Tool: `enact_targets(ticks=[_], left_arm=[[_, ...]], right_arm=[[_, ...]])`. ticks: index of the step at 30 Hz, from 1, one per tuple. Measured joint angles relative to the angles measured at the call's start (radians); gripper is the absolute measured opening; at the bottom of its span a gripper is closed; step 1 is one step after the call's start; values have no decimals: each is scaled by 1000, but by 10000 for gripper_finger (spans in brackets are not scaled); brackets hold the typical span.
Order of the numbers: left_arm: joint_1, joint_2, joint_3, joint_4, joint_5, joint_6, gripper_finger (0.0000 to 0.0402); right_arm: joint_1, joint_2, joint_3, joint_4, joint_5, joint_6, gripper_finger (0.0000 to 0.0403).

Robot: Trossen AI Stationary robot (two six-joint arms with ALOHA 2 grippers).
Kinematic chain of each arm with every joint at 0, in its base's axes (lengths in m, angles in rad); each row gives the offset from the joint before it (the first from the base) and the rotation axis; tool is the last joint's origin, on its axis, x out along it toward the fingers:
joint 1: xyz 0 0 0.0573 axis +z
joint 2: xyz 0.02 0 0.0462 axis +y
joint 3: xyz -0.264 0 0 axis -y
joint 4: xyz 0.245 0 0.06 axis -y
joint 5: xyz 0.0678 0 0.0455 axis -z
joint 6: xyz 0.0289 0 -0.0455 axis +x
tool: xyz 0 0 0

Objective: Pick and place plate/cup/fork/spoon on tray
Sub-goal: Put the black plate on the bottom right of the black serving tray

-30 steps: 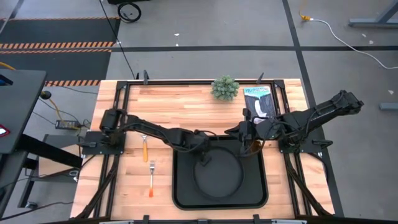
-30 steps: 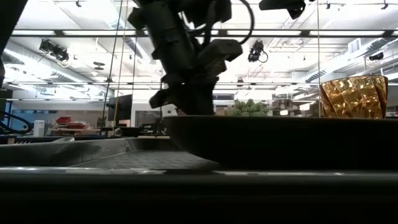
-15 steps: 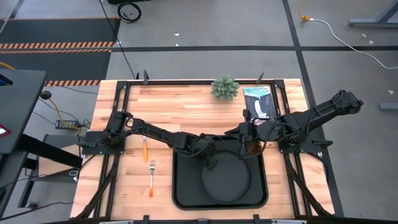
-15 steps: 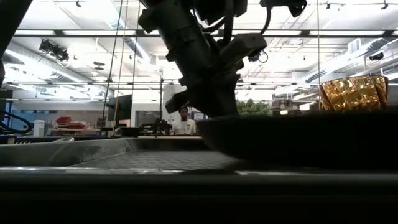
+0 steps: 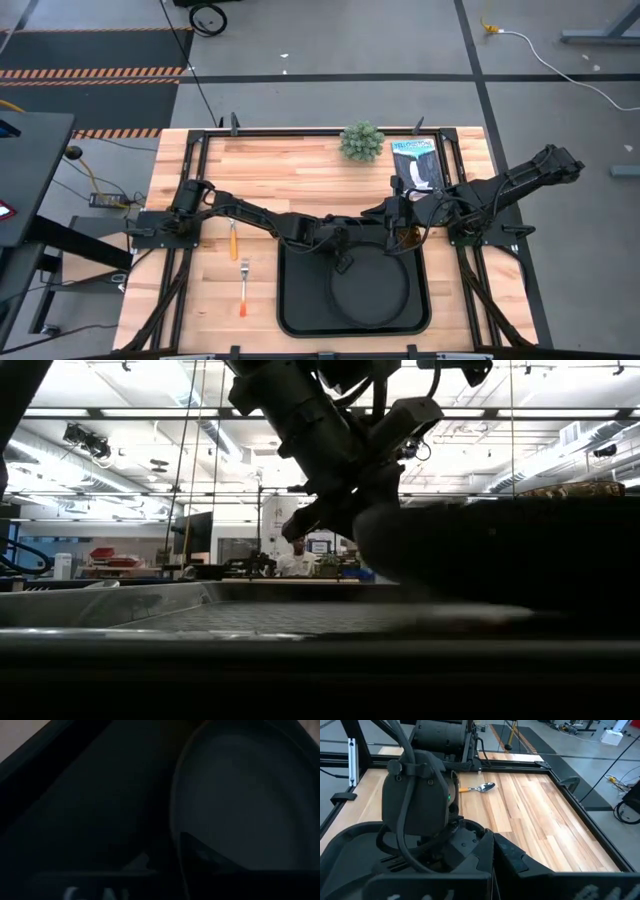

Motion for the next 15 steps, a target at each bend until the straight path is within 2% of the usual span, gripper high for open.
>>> enact_targets(ticks=[7,15], left_arm=[[0,-17,0,-13,0,120,124],[-30,-100,0,-194,17,360,134]], right_arm=[[7,0,0,2,0,1,12],[7,0,0,1,0,10,12]])
